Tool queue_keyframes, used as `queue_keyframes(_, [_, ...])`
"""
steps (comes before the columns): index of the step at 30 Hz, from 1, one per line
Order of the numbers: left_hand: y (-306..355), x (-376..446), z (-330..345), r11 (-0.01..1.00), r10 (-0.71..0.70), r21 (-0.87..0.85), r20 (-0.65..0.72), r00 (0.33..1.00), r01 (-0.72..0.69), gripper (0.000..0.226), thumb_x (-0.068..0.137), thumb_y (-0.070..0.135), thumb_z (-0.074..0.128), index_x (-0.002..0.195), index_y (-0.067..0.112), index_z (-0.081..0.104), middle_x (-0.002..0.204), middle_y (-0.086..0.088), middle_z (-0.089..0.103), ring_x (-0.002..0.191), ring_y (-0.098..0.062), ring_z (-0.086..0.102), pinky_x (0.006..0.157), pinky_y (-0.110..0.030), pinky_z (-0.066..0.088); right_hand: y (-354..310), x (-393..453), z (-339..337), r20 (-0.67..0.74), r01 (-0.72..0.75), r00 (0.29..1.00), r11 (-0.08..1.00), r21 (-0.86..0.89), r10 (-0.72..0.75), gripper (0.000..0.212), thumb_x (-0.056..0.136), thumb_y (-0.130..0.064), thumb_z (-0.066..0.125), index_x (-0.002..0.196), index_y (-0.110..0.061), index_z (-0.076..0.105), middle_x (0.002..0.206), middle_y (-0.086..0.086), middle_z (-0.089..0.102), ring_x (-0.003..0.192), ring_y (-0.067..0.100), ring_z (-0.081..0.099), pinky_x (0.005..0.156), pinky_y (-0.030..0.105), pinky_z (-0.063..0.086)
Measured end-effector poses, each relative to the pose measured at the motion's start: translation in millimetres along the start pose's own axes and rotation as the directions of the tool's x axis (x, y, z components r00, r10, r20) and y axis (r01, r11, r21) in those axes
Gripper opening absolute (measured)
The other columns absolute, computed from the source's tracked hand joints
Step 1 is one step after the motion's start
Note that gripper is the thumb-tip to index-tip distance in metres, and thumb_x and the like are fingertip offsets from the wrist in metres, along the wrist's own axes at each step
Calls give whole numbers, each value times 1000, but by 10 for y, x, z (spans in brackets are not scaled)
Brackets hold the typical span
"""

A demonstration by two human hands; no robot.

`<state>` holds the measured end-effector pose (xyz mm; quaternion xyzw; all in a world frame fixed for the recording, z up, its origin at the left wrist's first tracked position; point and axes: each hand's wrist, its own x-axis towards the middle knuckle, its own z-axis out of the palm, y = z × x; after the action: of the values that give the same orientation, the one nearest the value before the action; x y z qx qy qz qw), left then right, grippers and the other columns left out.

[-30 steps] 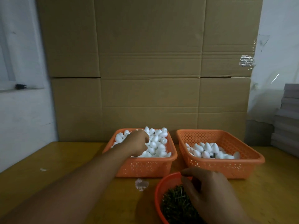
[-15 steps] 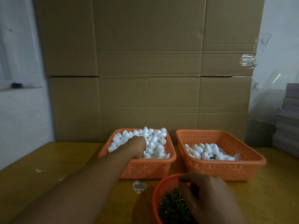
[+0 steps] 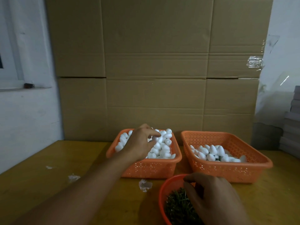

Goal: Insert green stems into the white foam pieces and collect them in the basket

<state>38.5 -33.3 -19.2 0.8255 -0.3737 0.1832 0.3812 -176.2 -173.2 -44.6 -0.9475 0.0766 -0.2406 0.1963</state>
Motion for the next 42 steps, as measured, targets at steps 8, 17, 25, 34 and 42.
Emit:
queue_keyframes(8, [498,-520,-211,963,133,-224,-103,986,-153,29,87,-9,67,105,12,77,108,20,64,108,12,57,86,-6,42,-2,-12,18,0,2,1000,999,-35,-2,16,86,-49,65,101,-46,71,70,-19,68,69,1,66,69,26,56])
queue_keyframes(17, [561,-1025,-68,875,7,-484,-23,1000,-18,38,91,3,68,104,39,70,110,18,71,108,-3,66,87,-23,54,37,-11,55,23,17,1000,995,-102,-15,22,85,-53,64,107,-49,68,66,-28,59,73,-5,64,68,16,52])
queue_keyframes(25, [571,-1176,-54,840,-10,-542,19,1000,19,25,95,21,57,108,42,57,104,9,70,95,-13,68,78,-37,59,70,3,61,79,37,997,990,-133,-26,26,88,-54,59,113,-47,65,90,-25,70,84,-2,66,76,23,56])
queue_keyframes(34, [609,-1190,-28,719,-20,-679,192,981,147,25,89,22,66,108,38,65,97,6,68,89,-9,64,78,-29,55,121,28,46,329,138,942,969,-204,-65,30,90,-62,52,99,-38,67,86,-15,67,80,1,62,76,27,57])
queue_keyframes(42, [603,-1174,15,622,-78,-753,212,974,214,25,86,28,70,110,34,71,92,1,71,84,-10,64,72,-24,52,90,46,97,461,121,887,967,-224,-4,28,88,-53,61,104,-32,70,95,-12,70,88,2,64,81,28,58])
